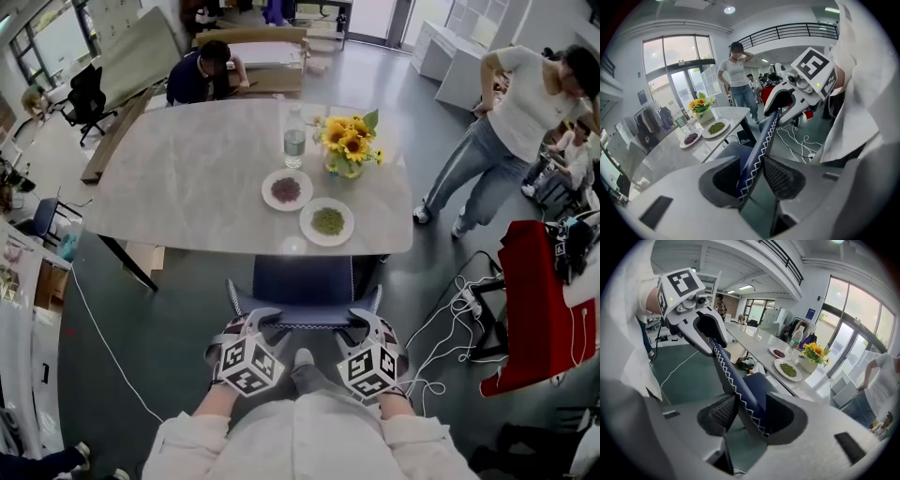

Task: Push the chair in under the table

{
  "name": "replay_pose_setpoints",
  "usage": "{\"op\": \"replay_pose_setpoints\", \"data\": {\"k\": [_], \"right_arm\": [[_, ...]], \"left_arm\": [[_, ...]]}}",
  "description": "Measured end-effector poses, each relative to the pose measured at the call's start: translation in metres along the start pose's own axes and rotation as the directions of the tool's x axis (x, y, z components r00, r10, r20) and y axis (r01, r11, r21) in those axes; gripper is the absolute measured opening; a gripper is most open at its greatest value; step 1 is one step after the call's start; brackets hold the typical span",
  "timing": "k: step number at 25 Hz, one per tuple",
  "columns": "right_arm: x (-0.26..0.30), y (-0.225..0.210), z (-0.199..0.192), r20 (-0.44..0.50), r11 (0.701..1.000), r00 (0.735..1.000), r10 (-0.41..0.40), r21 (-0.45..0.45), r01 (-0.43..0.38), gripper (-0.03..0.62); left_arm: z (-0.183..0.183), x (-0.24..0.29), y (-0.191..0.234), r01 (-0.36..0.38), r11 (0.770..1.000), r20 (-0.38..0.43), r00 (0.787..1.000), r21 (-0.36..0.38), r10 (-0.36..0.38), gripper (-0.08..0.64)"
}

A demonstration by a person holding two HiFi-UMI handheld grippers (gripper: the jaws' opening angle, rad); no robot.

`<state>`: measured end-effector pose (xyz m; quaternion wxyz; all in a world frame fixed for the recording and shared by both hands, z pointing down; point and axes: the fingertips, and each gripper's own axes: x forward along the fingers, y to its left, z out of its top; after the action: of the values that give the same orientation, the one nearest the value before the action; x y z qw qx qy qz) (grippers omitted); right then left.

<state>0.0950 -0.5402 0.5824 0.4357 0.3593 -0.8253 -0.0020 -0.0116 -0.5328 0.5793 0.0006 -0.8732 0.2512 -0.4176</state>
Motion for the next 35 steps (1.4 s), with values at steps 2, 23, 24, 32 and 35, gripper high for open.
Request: {"op": "replay_pose_setpoints", "data": {"k": [2,23,24,32,35], "right_arm": [[0.006,-0.009,0.002,0.004,1.000,1.000,0.000,-0.004,0.000,0.160],[0.039,-0.060,0.018,0.053,0.999,0.998,0.027,-0.043,-0.025,0.158],[0.039,-0.060,0.018,0.056,0.999,0.998,0.030,-0.046,-0.027,0.158],[0.037,-0.060,0.018,0.081,0.997,0.996,0.048,-0.065,-0.043,0.158],[0.037,-0.059,0.018,0.085,0.997,0.995,0.046,-0.064,-0.041,0.158]], "left_arm": [[0.004,0.006,0.009,-0.005,1.000,0.000,1.000,-0.004,0.005,0.158],[0.023,0.036,0.060,-0.045,0.999,0.007,0.999,-0.007,0.045,0.164],[0.023,0.036,0.060,-0.048,0.999,0.007,0.999,-0.006,0.048,0.164],[0.024,0.035,0.058,-0.056,0.998,0.015,0.998,-0.004,0.056,0.165],[0.023,0.035,0.058,-0.051,0.999,0.013,0.999,-0.011,0.051,0.166]]}}
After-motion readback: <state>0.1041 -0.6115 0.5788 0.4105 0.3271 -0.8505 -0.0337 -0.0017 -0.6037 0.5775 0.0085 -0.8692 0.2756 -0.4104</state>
